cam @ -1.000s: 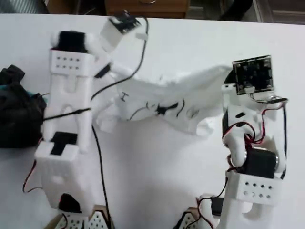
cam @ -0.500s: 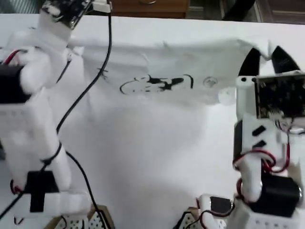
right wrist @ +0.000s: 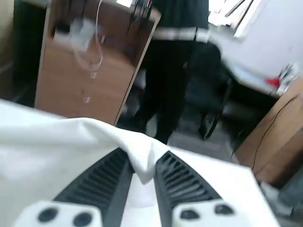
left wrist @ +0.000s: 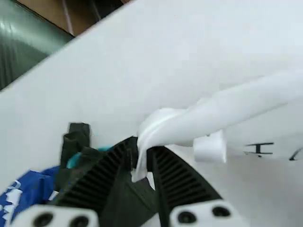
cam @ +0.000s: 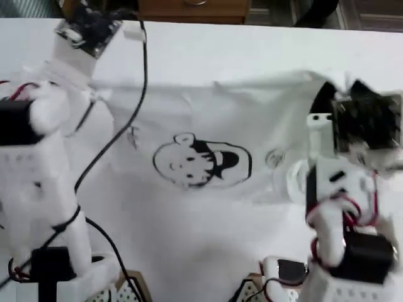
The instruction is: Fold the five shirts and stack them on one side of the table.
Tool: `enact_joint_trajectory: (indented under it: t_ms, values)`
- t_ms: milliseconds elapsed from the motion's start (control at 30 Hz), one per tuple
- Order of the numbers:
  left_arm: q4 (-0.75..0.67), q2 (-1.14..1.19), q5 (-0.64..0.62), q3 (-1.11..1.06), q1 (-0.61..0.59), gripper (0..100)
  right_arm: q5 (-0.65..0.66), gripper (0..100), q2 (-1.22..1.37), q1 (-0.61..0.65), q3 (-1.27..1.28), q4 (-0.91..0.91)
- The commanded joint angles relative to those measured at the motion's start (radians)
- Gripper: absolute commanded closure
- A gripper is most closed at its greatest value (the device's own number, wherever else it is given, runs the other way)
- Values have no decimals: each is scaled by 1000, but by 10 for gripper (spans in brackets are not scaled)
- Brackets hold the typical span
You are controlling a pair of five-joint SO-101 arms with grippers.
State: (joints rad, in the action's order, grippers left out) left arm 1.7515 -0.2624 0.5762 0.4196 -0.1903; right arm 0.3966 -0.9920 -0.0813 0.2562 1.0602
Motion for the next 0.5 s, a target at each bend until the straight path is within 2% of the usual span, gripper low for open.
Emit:
enact_joint_trajectory:
  t_ms: [0, 233, 400, 467]
  values:
    - [-94, -12, -3, -254, 5, 975, -5, 979, -10, 5, 180, -56]
    - [-305, -11, 0, -656, 78, 975, 69, 979, -10, 1, 588, -314]
    - [-463, -11, 91, -802, 78, 972, 71, 979, -16, -1, 680, -343]
    - [-540, -11, 89, -825, 78, 965, 71, 979, -18, -1, 680, -343]
